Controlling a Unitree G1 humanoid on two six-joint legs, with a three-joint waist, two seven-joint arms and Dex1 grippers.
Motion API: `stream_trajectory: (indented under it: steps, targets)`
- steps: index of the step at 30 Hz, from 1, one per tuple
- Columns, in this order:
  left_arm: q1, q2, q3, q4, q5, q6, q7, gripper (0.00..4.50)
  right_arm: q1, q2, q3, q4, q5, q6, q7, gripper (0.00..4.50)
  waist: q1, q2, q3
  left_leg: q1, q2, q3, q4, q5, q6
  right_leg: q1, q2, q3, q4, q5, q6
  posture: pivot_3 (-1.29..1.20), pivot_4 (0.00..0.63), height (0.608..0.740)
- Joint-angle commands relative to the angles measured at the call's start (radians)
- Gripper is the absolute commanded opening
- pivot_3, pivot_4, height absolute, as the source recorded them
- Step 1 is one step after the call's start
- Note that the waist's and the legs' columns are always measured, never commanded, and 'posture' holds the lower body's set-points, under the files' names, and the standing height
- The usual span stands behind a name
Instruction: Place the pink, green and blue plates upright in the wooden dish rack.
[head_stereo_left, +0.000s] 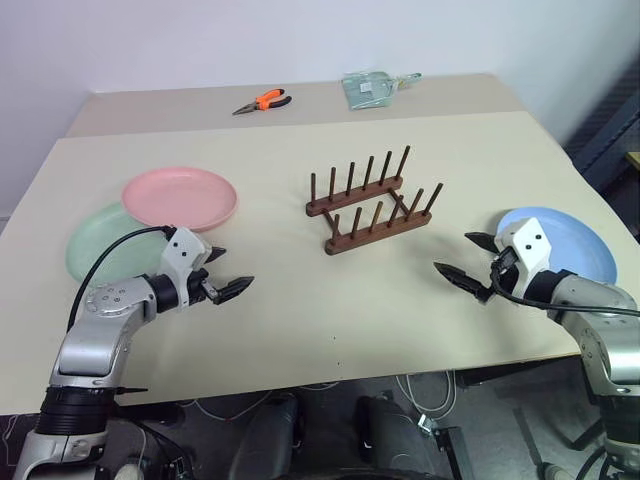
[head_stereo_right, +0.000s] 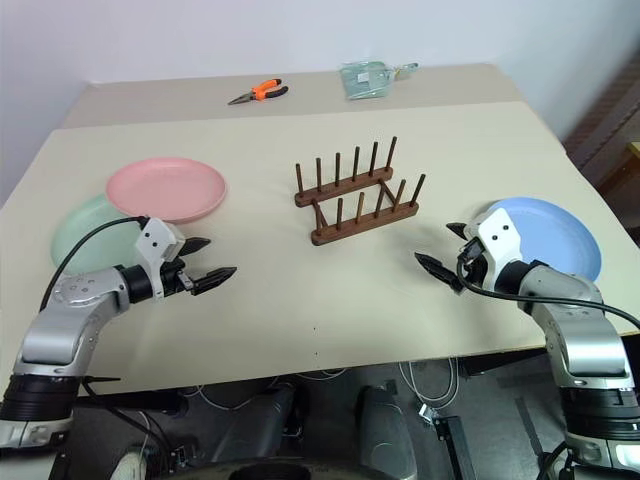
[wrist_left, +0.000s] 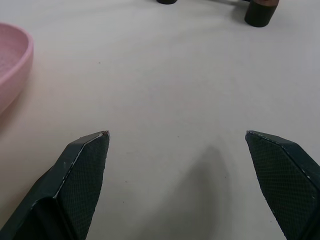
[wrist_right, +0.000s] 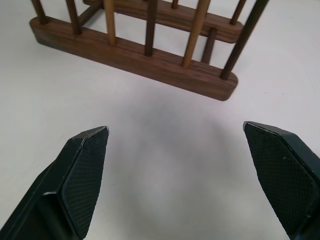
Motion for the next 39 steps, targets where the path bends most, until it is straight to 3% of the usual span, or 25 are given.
stream_trajectory:
  steps: [1, 17, 22, 27, 34, 39]
  targets:
    - [0.003, 0.021, 0.017, -0.012, -0.007, -0.033, -0.004, 4.49, -0.02, -0.005, -0.01, 0.016, 0.001, -0.031, 0.011, 4.43, 0.0, 0.0, 0.0, 0.0, 0.0, 0.0, 0.0, 0.0, 0.0, 0.0, 0.0, 0.0, 0.0, 0.0, 0.0, 0.0, 0.15, 0.719]
    - [-0.031, 0.007, -0.073, -0.022, -0.021, -0.043, -0.051, 4.49, -0.041, 0.054, 0.047, 0.018, -0.047, -0.05, -0.06, 4.43, 0.001, 0.0, 0.0, 0.0, 0.0, 0.0, 0.0, 0.0, 0.0, 0.0, 0.0, 0.0, 0.0, 0.0, 0.0, 0.0, 0.15, 0.719]
    - [-0.15, -0.137, -0.254, 0.04, 0.048, -0.073, -0.032, 4.49, -0.028, 0.092, 0.068, -0.048, -0.058, -0.032, -0.114, 4.43, 0.005, 0.0, 0.0, 0.0, -0.001, 0.0, 0.0, 0.0, 0.0, 0.0, -0.001, 0.0, 0.0, 0.0, 0.0, 0.0, 0.15, 0.719]
    - [-0.304, -0.277, -0.387, 0.304, 0.174, -0.168, 0.021, 4.49, 0.007, 0.125, 0.07, -0.119, -0.069, -0.012, -0.174, 4.43, 0.001, 0.0, 0.0, 0.0, -0.001, 0.0, 0.001, 0.001, 0.002, 0.0, 0.0, 0.0, 0.0, 0.0, 0.001, 0.0, 0.15, 0.719]
    - [-0.469, -0.426, -0.394, 0.631, 0.21, -0.316, 0.035, 4.49, 0.075, 0.143, 0.059, -0.201, -0.07, 0.015, -0.234, 4.43, 0.011, 0.0, -0.001, 0.0, -0.001, 0.0, 0.002, 0.002, 0.003, 0.001, 0.001, -0.001, 0.0, 0.001, 0.001, 0.0, 0.15, 0.719]
    - [-0.512, -0.463, -0.381, 0.722, 0.214, -0.371, 0.004, 2.22, 0.104, 0.14, 0.045, -0.242, -0.07, 0.03, -0.257, 4.5, 0.026, 0.0, -0.001, 0.0, -0.001, 0.0, 0.003, 0.002, 0.003, 0.002, 0.001, -0.002, 0.0, 0.002, 0.003, 0.0, 0.15, 0.719]
